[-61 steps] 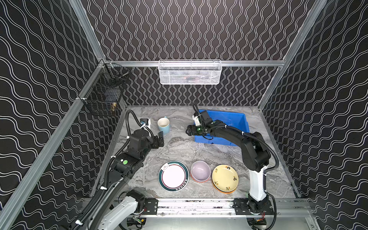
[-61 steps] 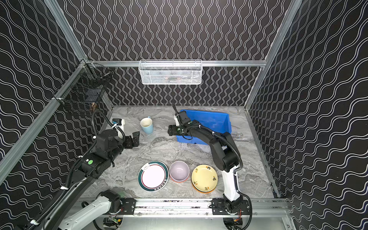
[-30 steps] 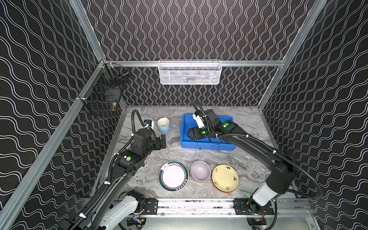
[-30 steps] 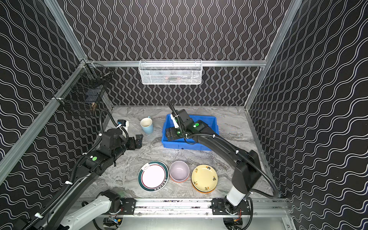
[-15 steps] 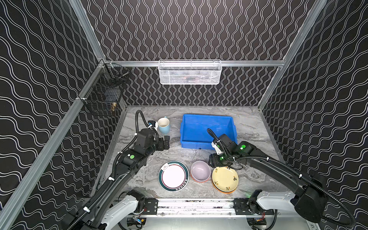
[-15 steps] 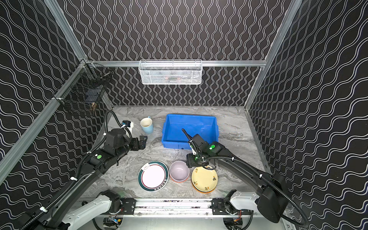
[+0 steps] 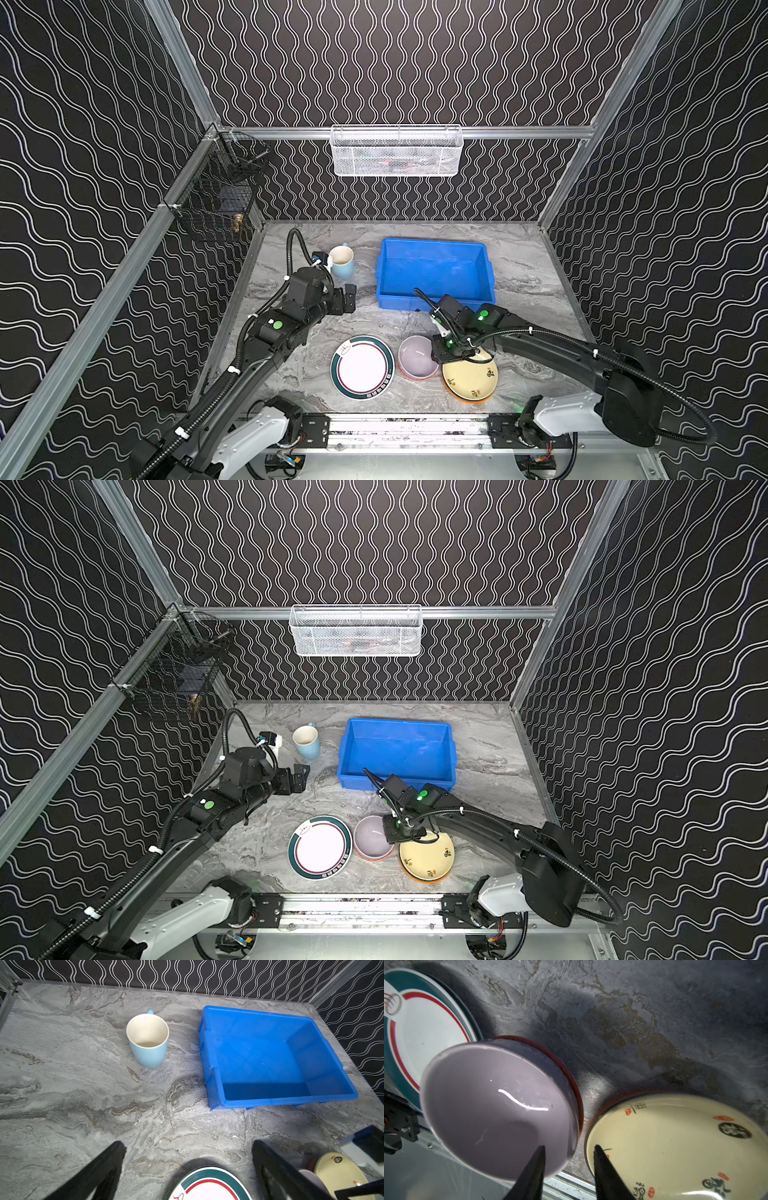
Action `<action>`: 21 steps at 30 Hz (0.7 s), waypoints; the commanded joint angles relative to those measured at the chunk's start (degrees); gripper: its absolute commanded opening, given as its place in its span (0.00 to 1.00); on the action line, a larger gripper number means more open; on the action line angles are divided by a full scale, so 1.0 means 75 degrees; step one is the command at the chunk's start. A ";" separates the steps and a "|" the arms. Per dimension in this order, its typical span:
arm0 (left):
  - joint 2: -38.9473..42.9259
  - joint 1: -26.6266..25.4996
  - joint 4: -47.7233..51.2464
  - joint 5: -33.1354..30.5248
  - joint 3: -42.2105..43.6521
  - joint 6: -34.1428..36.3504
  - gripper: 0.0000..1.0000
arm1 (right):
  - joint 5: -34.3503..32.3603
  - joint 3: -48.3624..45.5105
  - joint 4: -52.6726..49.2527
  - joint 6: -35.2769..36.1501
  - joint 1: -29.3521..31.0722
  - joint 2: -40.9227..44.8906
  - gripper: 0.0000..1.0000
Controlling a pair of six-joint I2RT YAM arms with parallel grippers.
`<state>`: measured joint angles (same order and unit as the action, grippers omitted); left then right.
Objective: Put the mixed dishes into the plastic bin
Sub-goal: 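Lower the right gripper onto the lavender bowl rim and close it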
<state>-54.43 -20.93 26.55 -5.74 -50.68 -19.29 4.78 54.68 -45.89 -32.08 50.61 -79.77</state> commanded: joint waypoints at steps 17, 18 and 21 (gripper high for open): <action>-0.0202 -0.0003 -0.0022 -0.0020 0.0007 0.0195 0.99 | -0.0662 0.0280 0.0183 -0.0143 0.0025 -0.0594 0.22; -0.0227 -0.0009 -0.0037 -0.0012 0.0020 0.0179 0.99 | -0.0687 0.0280 0.0150 -0.0113 0.0026 -0.0614 0.20; -0.0273 -0.0003 -0.0111 0.0038 0.0065 0.0147 0.99 | -0.0770 0.0541 -0.0023 -0.0070 0.0025 -0.0716 0.11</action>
<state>-56.31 -20.97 26.92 -5.80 -50.46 -18.04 0.32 56.90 -45.17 -32.14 50.68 -84.88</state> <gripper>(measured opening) 0.988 0.129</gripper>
